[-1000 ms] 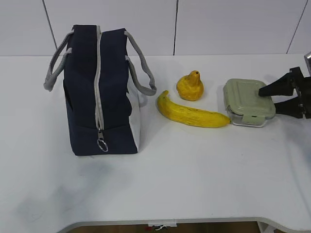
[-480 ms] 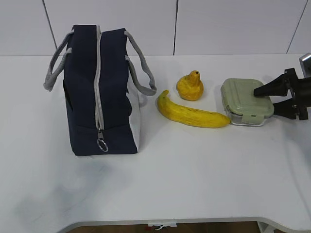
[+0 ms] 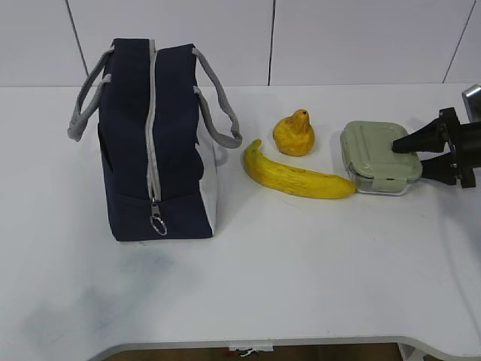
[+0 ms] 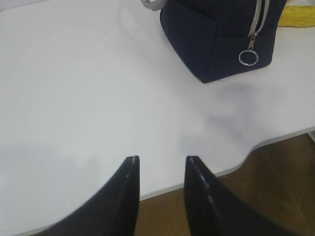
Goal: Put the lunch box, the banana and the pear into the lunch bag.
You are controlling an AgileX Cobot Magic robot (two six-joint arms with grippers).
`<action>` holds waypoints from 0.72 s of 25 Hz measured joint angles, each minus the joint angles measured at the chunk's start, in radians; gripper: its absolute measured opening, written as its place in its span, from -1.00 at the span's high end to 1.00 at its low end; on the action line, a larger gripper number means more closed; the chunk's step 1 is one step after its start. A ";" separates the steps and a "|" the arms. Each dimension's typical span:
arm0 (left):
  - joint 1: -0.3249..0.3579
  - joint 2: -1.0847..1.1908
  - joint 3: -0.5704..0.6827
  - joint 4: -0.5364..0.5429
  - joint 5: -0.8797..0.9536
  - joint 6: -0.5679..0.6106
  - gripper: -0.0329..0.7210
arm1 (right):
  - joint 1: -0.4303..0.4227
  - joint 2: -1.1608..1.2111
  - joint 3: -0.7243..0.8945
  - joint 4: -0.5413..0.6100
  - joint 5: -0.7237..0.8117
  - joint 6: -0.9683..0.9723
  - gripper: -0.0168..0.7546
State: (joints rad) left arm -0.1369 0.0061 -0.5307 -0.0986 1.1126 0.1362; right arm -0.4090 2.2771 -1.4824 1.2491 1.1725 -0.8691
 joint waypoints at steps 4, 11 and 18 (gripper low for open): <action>0.000 0.000 0.000 0.000 0.000 0.000 0.28 | 0.000 0.000 0.000 0.006 0.002 0.000 -0.17; 0.000 0.000 0.000 0.000 0.000 0.000 0.28 | 0.000 0.000 0.000 0.006 0.002 0.000 -0.15; 0.000 0.000 0.000 0.000 0.000 0.000 0.28 | 0.000 0.000 0.000 0.006 0.002 0.000 -0.13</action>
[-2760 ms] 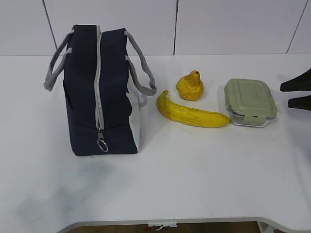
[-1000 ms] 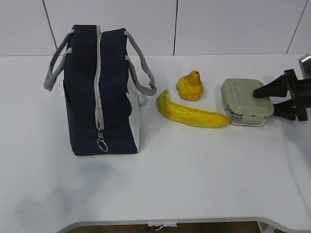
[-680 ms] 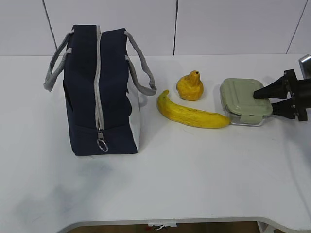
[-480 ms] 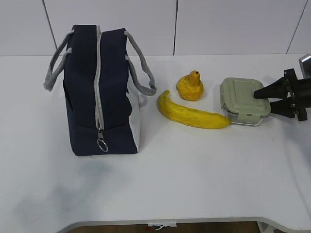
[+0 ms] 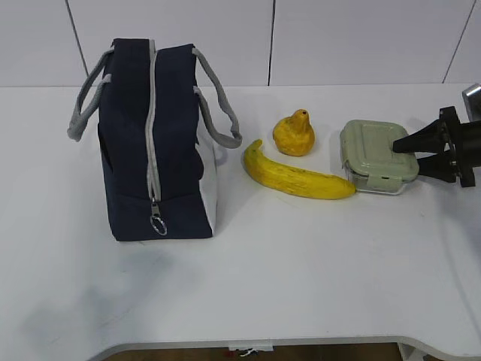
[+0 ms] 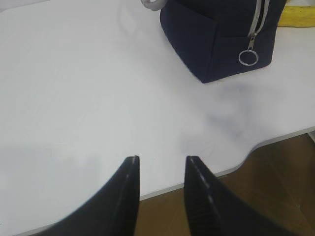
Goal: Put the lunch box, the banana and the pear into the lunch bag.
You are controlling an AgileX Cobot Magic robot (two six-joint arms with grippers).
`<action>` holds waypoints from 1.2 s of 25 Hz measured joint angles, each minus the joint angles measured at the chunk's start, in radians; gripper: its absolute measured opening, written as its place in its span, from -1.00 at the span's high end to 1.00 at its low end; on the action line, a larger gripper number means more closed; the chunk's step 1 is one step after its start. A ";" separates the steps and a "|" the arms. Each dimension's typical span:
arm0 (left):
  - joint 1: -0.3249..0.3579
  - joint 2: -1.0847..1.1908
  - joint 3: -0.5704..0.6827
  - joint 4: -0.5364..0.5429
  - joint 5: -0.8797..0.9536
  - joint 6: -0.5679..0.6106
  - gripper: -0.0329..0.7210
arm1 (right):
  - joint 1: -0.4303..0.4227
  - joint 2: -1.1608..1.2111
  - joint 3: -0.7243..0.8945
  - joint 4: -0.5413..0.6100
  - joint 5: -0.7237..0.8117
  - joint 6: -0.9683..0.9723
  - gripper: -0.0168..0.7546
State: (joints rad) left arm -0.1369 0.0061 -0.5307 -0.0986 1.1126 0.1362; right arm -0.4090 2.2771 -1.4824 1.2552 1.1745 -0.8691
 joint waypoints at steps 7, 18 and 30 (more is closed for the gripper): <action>0.000 0.000 0.000 0.002 0.000 0.000 0.28 | 0.000 0.000 0.000 0.002 0.000 0.000 -0.13; 0.000 0.000 0.000 0.042 0.000 0.000 0.28 | 0.000 -0.002 -0.001 -0.012 0.000 0.043 -0.09; 0.000 0.009 0.000 0.025 -0.002 0.000 0.28 | 0.002 -0.120 -0.001 -0.154 -0.010 0.177 -0.08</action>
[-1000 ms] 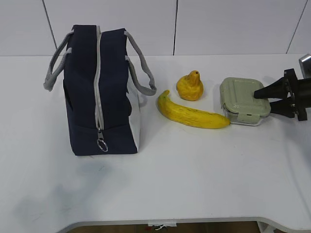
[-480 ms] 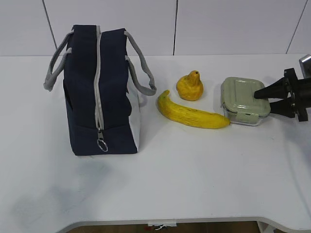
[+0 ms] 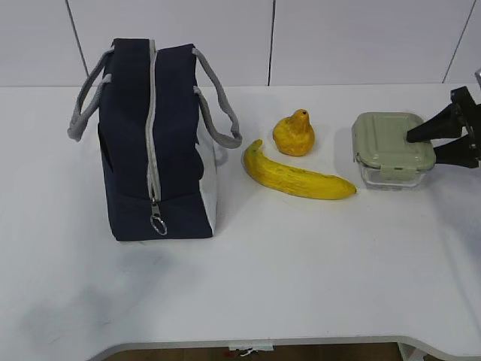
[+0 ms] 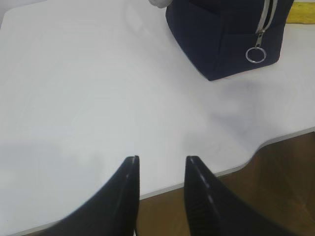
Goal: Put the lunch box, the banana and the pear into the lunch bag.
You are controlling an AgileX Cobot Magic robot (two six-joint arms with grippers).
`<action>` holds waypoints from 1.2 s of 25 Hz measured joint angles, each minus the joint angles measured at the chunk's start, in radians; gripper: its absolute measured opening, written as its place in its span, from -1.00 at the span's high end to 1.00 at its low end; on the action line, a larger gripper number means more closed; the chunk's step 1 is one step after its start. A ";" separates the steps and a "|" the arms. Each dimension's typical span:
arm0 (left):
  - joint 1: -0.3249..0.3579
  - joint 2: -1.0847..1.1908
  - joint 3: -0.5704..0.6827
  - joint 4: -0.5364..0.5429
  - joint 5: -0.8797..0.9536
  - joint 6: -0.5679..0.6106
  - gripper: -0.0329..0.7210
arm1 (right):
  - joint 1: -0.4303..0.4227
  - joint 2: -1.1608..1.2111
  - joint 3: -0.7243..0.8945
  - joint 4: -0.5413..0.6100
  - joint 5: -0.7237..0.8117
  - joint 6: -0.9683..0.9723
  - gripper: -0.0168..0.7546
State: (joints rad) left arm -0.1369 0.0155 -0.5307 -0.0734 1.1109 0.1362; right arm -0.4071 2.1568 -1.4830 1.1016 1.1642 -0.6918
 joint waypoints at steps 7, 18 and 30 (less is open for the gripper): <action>0.000 0.148 -0.016 -0.069 0.007 0.000 0.28 | 0.000 -0.104 0.002 -0.049 0.004 0.086 -0.08; 0.000 0.528 -0.264 -0.312 -0.027 -0.002 0.31 | 0.006 -0.303 0.004 0.076 0.017 0.104 -0.08; 0.000 1.007 -0.501 -0.456 -0.101 -0.002 0.10 | 0.197 -0.363 0.006 0.223 0.024 0.108 -0.07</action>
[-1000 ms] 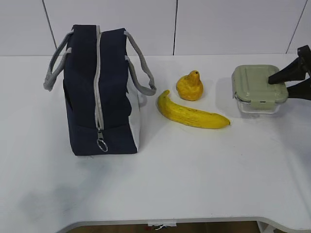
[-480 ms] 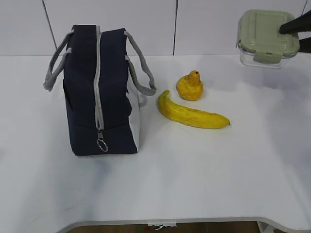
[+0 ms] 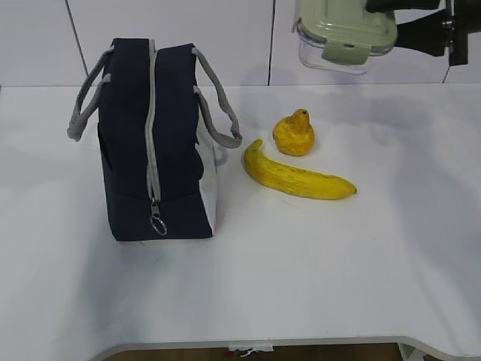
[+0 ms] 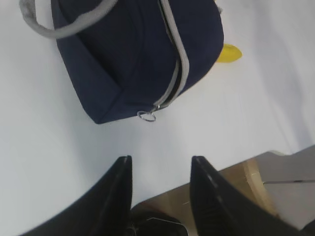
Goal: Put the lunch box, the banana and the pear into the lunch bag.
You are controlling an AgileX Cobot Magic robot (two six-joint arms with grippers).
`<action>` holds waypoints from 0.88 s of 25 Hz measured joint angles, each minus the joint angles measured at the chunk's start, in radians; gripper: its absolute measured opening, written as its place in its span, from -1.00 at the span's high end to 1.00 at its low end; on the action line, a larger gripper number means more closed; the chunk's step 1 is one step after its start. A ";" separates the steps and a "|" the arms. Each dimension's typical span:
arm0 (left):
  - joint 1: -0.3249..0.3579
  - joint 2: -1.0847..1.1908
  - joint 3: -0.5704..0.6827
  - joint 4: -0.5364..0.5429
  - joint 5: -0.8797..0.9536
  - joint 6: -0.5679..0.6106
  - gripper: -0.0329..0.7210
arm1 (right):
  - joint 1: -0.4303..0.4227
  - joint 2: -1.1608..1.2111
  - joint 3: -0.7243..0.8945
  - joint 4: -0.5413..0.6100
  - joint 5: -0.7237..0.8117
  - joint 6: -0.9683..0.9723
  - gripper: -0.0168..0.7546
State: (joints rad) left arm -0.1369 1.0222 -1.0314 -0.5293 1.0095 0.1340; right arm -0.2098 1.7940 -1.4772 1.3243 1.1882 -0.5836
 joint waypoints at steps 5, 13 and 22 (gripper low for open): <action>0.000 0.221 -0.122 -0.060 -0.069 0.000 -0.20 | 0.093 0.000 0.002 0.078 0.000 -0.036 -0.07; 0.000 0.503 -0.281 -0.141 -0.109 0.079 -0.26 | 0.248 0.000 0.003 0.147 -0.050 -0.077 -0.07; 0.000 0.681 -0.353 -0.238 -0.113 0.125 -0.26 | 0.338 0.000 0.003 0.163 -0.183 -0.079 -0.07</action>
State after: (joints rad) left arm -0.1369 1.7033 -1.3843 -0.7670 0.8962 0.2585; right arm 0.1280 1.7940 -1.4741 1.4875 1.0054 -0.6630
